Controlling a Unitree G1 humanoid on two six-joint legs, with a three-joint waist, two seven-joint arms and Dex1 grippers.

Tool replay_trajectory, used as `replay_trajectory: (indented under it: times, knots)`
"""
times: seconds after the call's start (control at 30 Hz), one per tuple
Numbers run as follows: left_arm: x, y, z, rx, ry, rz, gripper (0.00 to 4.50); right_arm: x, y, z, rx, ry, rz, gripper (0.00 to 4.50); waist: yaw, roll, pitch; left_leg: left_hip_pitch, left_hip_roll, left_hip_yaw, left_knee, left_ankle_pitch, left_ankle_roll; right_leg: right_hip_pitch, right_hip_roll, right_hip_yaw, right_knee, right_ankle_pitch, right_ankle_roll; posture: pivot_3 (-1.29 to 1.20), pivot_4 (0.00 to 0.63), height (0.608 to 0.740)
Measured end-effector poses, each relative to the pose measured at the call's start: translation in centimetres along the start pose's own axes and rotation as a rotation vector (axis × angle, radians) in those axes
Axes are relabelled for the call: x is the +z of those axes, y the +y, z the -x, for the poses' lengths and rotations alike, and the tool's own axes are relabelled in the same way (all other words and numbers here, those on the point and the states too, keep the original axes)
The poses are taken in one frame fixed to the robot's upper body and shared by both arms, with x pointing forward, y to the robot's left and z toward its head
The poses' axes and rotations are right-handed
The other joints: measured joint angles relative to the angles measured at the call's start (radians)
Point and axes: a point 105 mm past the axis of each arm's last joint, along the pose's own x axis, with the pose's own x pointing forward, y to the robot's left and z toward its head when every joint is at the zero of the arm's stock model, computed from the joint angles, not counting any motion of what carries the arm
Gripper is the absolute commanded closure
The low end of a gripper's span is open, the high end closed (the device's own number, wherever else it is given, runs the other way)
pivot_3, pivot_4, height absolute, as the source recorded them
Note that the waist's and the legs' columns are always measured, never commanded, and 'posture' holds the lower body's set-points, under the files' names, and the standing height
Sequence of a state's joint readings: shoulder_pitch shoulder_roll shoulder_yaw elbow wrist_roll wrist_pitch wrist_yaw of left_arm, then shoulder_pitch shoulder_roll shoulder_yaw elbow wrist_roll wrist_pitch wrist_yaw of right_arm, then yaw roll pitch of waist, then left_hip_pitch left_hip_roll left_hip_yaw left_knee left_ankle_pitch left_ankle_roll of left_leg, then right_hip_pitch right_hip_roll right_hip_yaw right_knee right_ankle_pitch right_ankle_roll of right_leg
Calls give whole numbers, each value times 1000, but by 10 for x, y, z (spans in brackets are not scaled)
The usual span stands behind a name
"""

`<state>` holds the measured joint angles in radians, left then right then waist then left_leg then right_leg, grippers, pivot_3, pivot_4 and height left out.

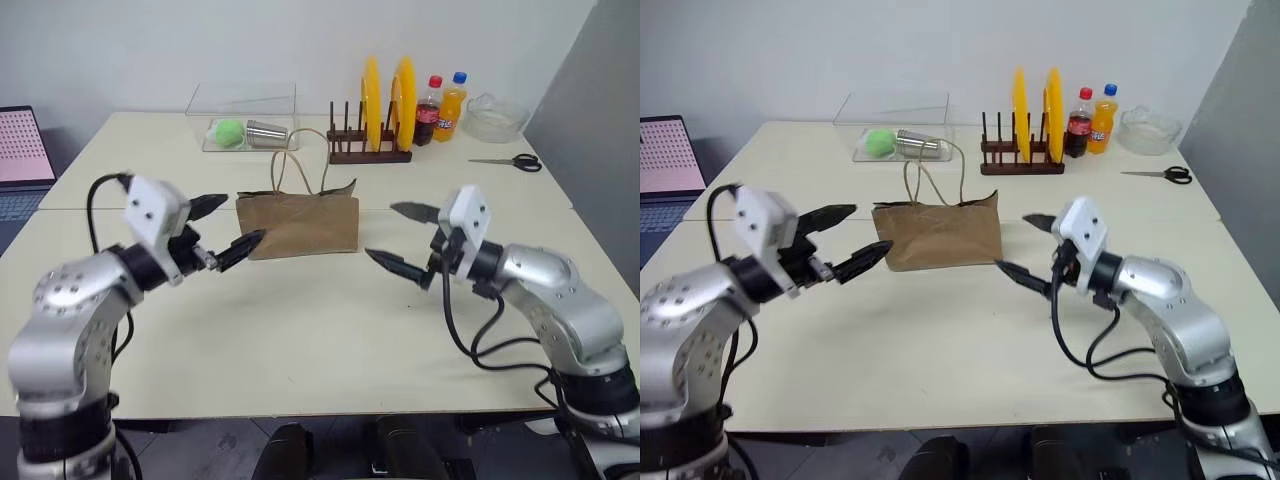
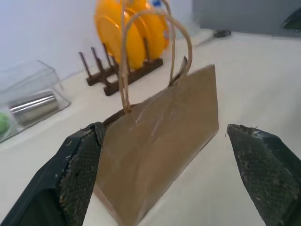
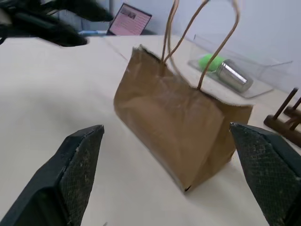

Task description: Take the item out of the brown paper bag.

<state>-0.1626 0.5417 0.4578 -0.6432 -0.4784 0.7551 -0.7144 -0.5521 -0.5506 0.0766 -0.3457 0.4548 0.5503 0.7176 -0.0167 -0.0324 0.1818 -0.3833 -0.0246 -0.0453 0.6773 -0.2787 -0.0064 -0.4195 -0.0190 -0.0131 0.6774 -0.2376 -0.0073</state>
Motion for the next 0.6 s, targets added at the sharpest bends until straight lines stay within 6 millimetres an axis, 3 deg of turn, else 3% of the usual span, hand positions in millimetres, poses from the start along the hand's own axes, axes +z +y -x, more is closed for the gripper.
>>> replay_trajectory:
  times: [0.2, 0.3, 0.33, 0.47, 0.6]
  knots:
    - [-19, -40, 31, 27, 68, 10, 65, 16, -37, -33, -10, -7, 95, 3229, 2, 0, 0, 2, 0, 2, -1, 0, 0, 1, 0, 1, 0, 0, -1, 0, 150, 740]
    - [-24, -55, 34, 4, 76, 21, 65, 16, -54, -51, -22, 23, 152, 4286, 3, 0, 0, 2, 0, 2, -1, 0, 0, 1, 0, 1, 0, 0, -2, 0, 150, 740]
    - [-24, -56, 35, 8, 74, 16, 65, 16, -59, -60, -21, 31, 167, 4457, 3, 0, 0, 2, 0, 3, -1, 0, 0, 1, 0, 1, 0, -1, -2, 0, 150, 740]
    - [-25, -60, 35, 10, 62, -1, 65, 15, -77, -85, -30, 90, 250, 4457, 1, 1, 0, 2, 0, 4, -1, 0, 0, 0, 0, 2, -1, -1, -3, 0, 150, 740]
    - [-28, -66, 33, 2, 62, 1, 65, 0, -87, -105, -13, 208, 349, 4457, -3, 1, 1, 2, 0, 4, -2, 0, 0, 0, 0, 2, -1, -1, -3, 0, 150, 740]
